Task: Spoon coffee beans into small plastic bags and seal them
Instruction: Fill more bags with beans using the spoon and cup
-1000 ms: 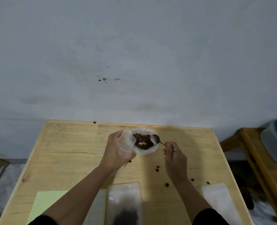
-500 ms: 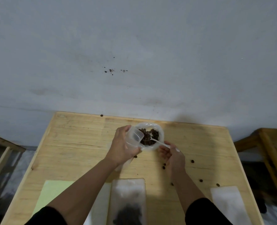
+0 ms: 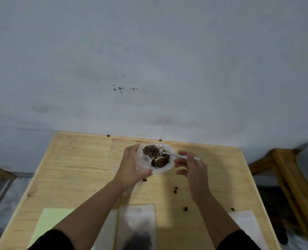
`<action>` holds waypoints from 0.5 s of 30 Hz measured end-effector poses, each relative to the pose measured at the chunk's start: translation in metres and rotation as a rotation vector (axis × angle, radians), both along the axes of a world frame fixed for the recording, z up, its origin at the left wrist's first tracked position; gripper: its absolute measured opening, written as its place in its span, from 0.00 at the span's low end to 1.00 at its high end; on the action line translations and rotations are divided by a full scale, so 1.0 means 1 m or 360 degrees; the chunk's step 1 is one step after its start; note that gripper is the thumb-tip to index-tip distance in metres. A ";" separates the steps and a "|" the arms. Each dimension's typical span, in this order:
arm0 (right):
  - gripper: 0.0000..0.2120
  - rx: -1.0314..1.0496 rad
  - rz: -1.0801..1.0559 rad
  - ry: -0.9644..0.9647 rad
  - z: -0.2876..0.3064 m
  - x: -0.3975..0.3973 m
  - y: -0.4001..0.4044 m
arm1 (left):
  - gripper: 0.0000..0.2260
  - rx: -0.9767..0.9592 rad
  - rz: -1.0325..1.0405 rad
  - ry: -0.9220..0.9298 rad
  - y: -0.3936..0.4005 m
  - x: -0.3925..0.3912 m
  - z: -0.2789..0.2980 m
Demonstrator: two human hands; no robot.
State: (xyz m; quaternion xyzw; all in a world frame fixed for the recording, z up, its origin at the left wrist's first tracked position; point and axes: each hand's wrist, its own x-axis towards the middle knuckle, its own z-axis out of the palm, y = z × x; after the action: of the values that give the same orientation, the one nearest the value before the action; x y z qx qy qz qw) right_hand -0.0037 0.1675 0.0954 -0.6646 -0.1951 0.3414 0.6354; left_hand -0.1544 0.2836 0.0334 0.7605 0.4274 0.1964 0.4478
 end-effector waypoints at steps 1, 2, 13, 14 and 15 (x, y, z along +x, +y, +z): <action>0.13 -0.0009 0.0054 -0.0138 0.001 -0.003 0.001 | 0.44 -0.0001 0.0000 0.0001 0.000 0.000 0.000; 0.13 -0.0004 0.0088 -0.0261 0.002 -0.006 0.002 | 0.44 -0.0006 -0.0003 0.0000 0.000 0.001 -0.001; 0.13 -0.0322 -0.0099 -0.0673 -0.046 0.002 -0.017 | 0.42 0.0005 0.0036 -0.0038 0.001 0.001 -0.007; 0.13 -0.0334 -0.0115 -0.0592 -0.051 0.000 -0.019 | 0.41 -0.0002 0.0041 -0.0041 0.001 0.002 -0.008; 0.14 -0.0338 -0.0146 -0.0490 -0.055 -0.003 -0.019 | 0.41 -0.0006 0.0047 -0.0047 0.001 0.003 -0.008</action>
State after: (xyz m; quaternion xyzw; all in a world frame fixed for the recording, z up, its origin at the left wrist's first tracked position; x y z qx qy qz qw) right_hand -0.0067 0.1485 0.0406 -0.7805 -0.2224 0.2251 0.5392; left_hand -0.1515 0.2849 0.0258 0.7502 0.4321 0.2134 0.4527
